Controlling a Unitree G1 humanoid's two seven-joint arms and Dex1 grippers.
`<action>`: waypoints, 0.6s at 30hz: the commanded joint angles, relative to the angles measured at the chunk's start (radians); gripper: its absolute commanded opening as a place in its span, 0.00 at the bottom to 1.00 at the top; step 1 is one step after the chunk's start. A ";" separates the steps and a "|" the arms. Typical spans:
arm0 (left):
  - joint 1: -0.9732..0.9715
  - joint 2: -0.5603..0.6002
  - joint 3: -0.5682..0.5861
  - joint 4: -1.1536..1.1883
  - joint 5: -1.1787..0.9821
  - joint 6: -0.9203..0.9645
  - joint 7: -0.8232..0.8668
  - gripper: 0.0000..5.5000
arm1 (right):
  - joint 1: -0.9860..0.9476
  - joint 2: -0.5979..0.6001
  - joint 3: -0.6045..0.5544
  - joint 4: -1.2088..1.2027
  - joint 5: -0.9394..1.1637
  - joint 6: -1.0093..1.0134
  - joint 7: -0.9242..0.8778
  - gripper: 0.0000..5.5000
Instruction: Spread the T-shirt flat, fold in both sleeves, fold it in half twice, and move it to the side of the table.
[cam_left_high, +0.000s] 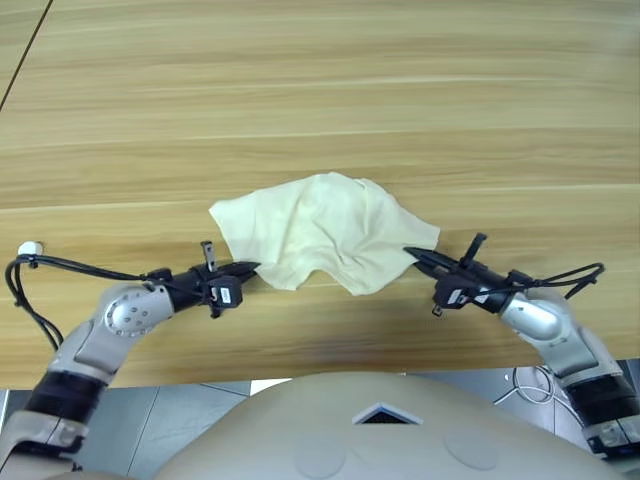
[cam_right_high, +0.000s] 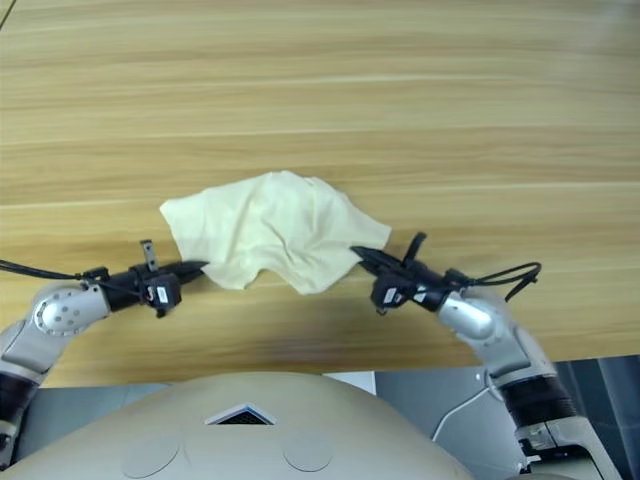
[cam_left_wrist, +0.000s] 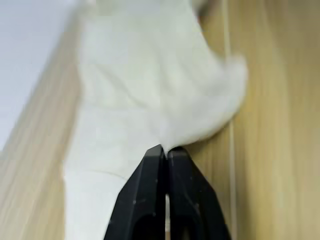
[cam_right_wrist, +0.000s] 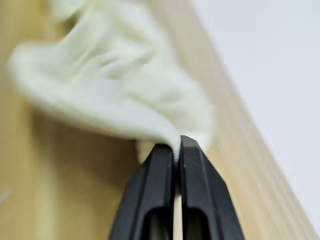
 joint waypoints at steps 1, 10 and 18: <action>0.114 0.030 0.108 -0.228 -0.312 -0.066 -0.042 0.00 | 0.112 -0.083 -0.110 -0.140 0.312 -0.028 0.093 0.00; -0.083 -0.056 0.263 -0.311 -0.647 -0.016 -0.048 0.00 | -0.174 0.001 -0.286 -0.151 0.379 -0.019 0.076 0.00; -1.265 -0.397 0.026 0.889 0.003 0.241 0.454 0.00 | -1.377 0.316 0.019 1.048 -0.303 0.322 -0.636 0.00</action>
